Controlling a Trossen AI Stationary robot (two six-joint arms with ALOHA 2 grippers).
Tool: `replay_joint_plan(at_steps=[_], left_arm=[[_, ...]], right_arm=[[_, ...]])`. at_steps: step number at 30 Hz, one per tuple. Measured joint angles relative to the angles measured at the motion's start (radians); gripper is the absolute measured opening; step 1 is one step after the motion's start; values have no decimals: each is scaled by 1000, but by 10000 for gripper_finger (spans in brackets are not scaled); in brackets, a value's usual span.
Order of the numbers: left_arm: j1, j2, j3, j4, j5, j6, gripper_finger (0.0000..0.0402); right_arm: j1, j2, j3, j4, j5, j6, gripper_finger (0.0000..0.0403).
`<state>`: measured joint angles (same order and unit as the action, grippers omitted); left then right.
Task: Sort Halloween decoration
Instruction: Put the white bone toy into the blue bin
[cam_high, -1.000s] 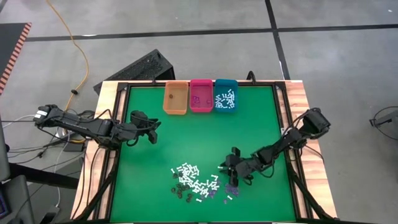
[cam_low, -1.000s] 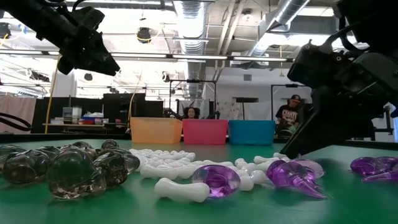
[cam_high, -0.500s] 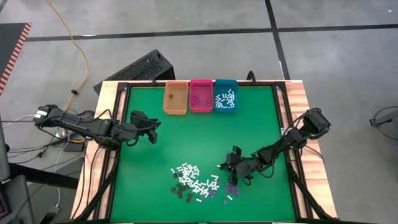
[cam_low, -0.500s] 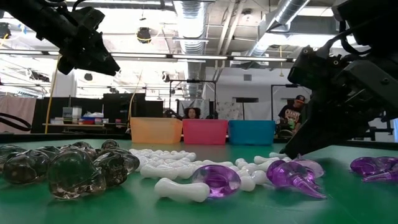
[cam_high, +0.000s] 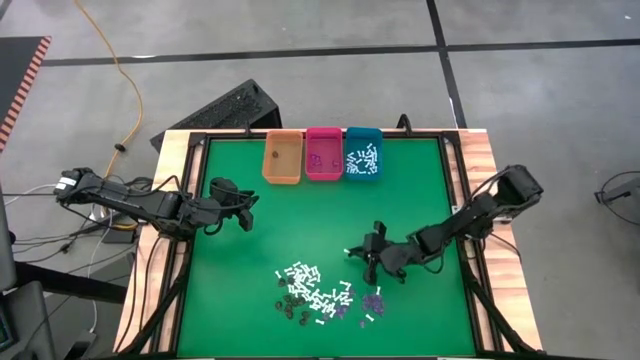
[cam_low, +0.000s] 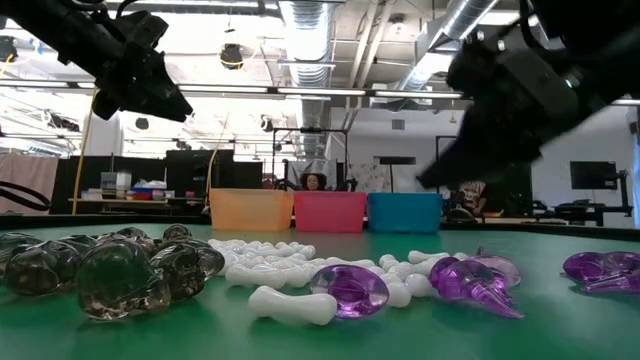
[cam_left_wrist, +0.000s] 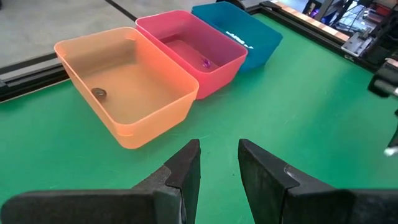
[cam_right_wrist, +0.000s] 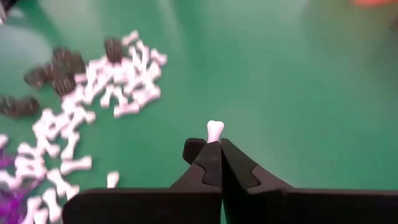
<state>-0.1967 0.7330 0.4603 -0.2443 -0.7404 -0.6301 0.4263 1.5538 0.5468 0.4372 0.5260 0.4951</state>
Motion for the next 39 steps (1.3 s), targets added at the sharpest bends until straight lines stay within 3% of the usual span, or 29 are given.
replay_joint_plan(at_steps=[9,18,24,29,31,36,39], left_arm=[[0,0,0,-5,0,1,99],[0,0,0,-6,0,5,99],[0,0,0,-6,0,5,99],[0,0,0,-5,0,5,99],[0,0,0,-5,0,5,99],[0,0,0,-6,0,5,99],[0,0,0,-9,0,5,99]], right_arm=[[-209,-226,1,-98,151,-220,16],[-565,-298,1,-126,151,-329,31],[-748,-289,1,-142,-34,-336,89],[-808,-291,1,-123,-146,-320,136],[-809,-291,1,-112,-213,-305,150],[-747,-290,2,-46,-548,-287,156],[-642,-289,2,-43,-581,-237,151]])
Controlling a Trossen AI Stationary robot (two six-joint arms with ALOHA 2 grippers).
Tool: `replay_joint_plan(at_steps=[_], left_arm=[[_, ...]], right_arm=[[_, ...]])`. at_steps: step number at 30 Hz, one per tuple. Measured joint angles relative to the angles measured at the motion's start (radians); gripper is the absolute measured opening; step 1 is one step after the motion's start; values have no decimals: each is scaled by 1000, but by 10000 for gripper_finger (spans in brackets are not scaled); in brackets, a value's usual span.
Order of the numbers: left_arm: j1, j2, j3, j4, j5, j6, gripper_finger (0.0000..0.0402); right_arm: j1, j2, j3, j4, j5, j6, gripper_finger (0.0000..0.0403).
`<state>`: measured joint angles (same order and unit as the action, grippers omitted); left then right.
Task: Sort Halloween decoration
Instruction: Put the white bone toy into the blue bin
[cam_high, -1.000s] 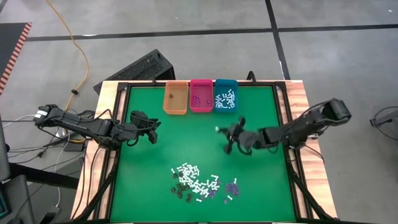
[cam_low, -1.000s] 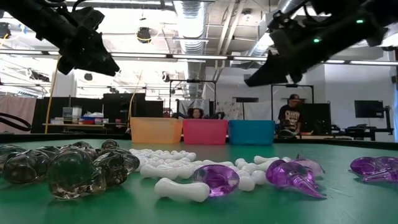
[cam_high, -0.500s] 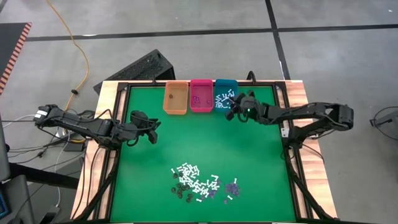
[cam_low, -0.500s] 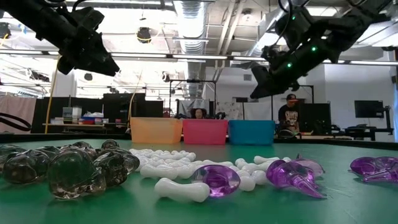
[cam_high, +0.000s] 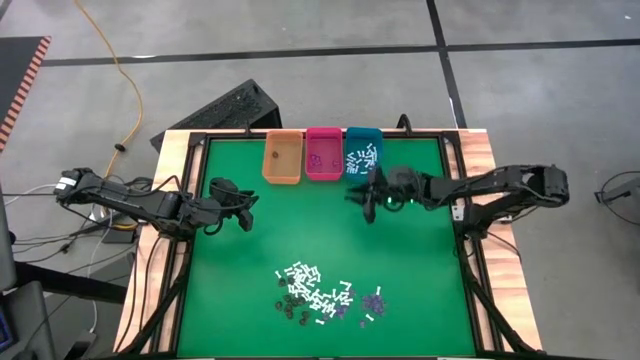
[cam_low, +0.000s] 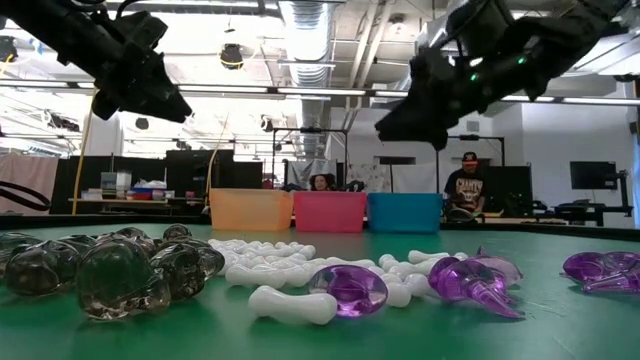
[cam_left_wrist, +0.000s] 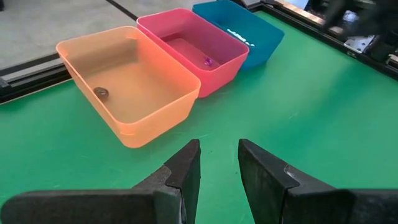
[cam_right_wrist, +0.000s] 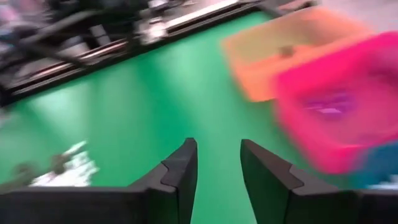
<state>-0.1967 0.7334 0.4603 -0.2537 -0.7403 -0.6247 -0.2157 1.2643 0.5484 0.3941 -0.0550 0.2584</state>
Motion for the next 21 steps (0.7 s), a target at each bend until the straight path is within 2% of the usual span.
replay_joint_plan(at_steps=[3,8,11,13,16,21], left_arm=[[0,0,0,-2,0,0,99],[0,0,0,-2,24,4,99],[0,0,0,-2,60,22,99],[0,0,0,-2,72,30,99],[0,0,0,-2,74,30,99],[0,0,0,0,77,38,99]], right_arm=[[135,0,0,15,23,2,149],[352,21,0,39,157,11,148],[462,70,15,61,247,79,148],[522,118,46,31,269,116,149],[591,214,143,-65,279,126,150],[645,365,366,-392,263,127,150]])
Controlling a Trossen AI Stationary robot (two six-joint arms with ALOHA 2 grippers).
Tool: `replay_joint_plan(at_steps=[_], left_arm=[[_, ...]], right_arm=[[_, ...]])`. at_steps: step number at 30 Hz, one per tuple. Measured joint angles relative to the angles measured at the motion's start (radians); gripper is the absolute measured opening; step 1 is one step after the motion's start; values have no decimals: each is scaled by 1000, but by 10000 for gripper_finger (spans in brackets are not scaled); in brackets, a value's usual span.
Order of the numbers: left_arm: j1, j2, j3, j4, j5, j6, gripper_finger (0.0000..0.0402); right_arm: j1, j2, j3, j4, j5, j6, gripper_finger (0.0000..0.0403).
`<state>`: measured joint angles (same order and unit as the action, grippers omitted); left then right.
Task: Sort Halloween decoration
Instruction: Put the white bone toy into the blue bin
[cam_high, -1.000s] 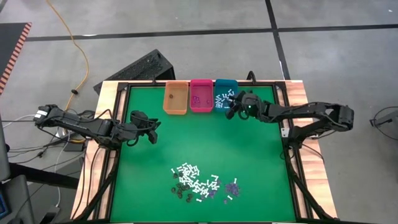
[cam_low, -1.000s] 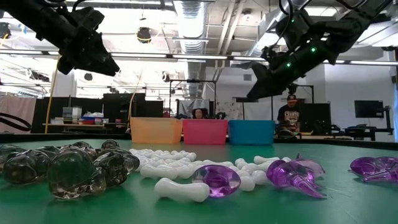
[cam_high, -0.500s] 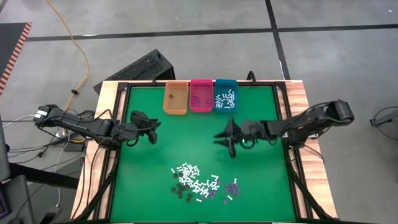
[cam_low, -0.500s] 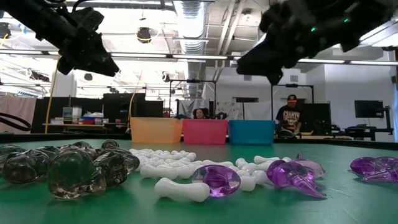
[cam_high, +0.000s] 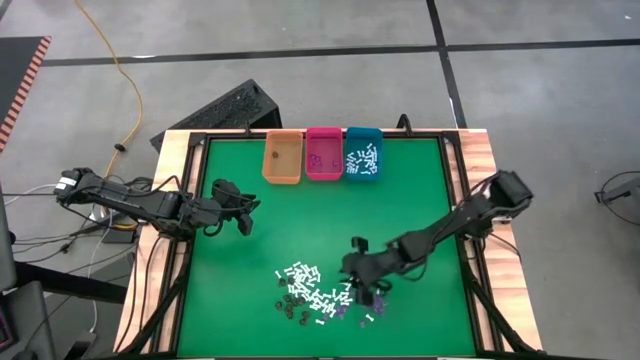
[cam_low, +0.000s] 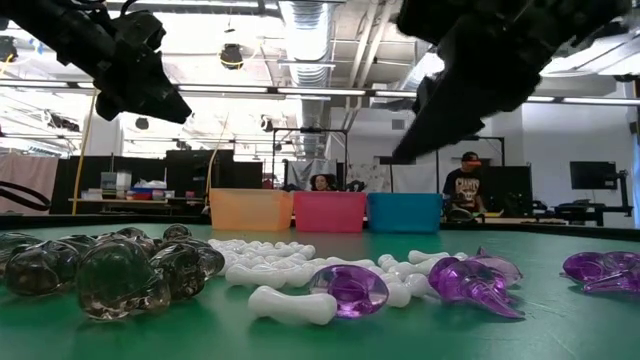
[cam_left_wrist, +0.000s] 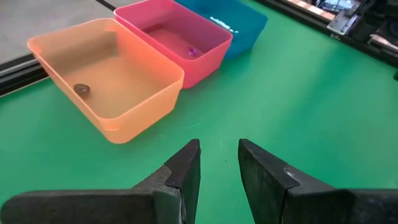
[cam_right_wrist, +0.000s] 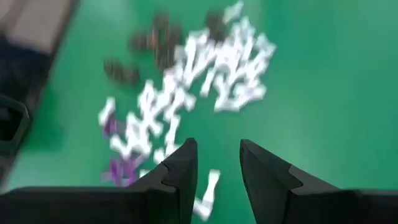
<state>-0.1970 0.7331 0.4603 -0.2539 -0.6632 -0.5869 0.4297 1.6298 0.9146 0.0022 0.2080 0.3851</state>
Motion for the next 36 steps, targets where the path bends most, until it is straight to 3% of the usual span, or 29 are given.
replay_joint_plan(at_steps=[4,8,19,27,36], left_arm=[[0,0,0,-2,3,0,99],[0,0,0,-2,3,0,99],[0,0,0,-3,22,0,99],[0,0,0,-9,24,0,99],[0,0,0,-11,25,0,99]], right_arm=[[17,101,150,-198,-19,16,152],[25,178,218,-283,-23,23,155],[13,237,226,-294,-53,105,154],[13,239,226,-369,-53,104,107],[6,239,226,-362,-53,90,102]])
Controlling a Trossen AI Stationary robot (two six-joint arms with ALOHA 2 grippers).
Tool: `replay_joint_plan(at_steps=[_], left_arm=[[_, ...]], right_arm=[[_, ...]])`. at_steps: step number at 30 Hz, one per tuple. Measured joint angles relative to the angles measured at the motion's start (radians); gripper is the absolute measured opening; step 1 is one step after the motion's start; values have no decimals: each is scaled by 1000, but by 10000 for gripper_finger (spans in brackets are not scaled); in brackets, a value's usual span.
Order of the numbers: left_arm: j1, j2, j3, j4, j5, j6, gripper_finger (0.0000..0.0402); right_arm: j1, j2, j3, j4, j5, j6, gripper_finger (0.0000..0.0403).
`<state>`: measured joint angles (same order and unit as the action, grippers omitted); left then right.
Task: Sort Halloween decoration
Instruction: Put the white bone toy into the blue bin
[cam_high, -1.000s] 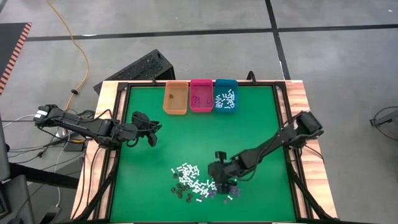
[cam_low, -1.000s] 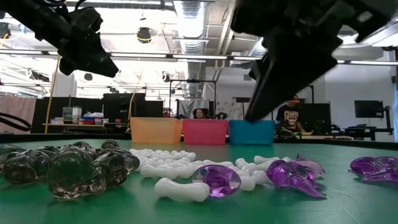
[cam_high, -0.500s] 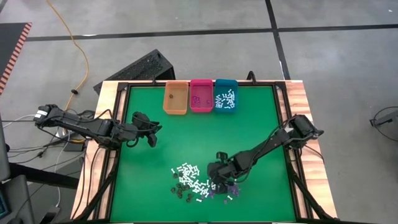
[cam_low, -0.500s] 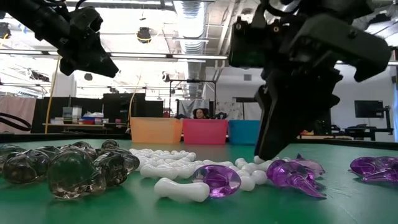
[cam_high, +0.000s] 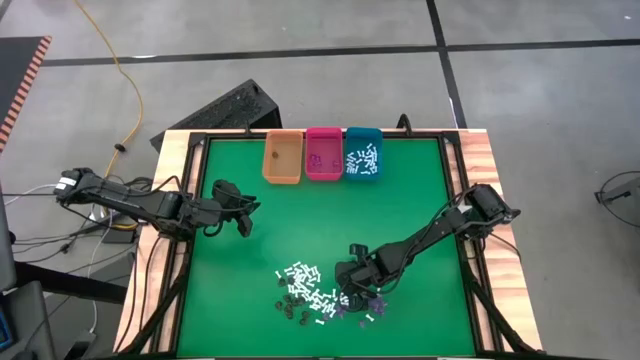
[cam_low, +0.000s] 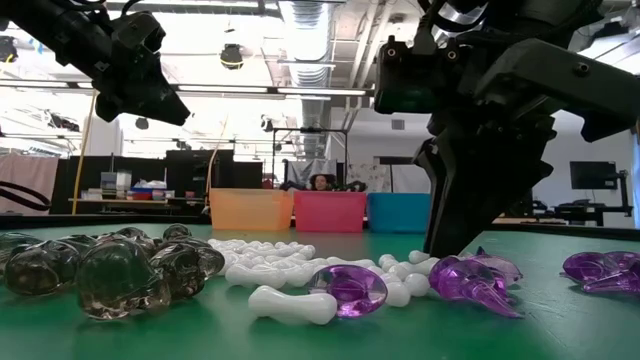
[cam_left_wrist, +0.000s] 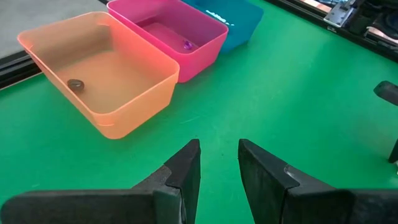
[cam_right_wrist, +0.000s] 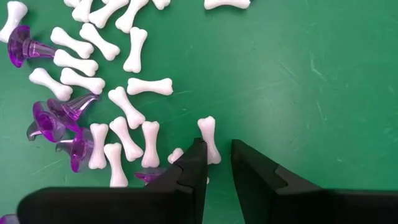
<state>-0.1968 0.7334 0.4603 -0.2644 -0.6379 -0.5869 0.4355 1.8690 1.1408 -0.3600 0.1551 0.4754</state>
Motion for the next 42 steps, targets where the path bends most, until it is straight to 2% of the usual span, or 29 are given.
replay_joint_plan(at_steps=[6,15,21,27,30,35,42], left_arm=[[0,0,0,0,1,0,99],[0,0,0,-3,1,0,99],[0,0,0,-11,1,0,99],[0,0,0,-11,0,0,99],[0,0,0,-11,-2,0,99],[0,0,0,-10,-2,0,99],[0,0,0,-10,-2,0,99]], right_arm=[[0,0,0,-3,0,-5,90],[-8,0,-1,-2,-20,-13,16],[-28,0,-1,2,-26,-18,17],[-76,-28,21,-10,-28,-107,16],[-113,-80,27,-24,-21,-157,16],[-206,-185,27,-162,46,-254,16],[-470,-322,27,-290,157,-368,16]])
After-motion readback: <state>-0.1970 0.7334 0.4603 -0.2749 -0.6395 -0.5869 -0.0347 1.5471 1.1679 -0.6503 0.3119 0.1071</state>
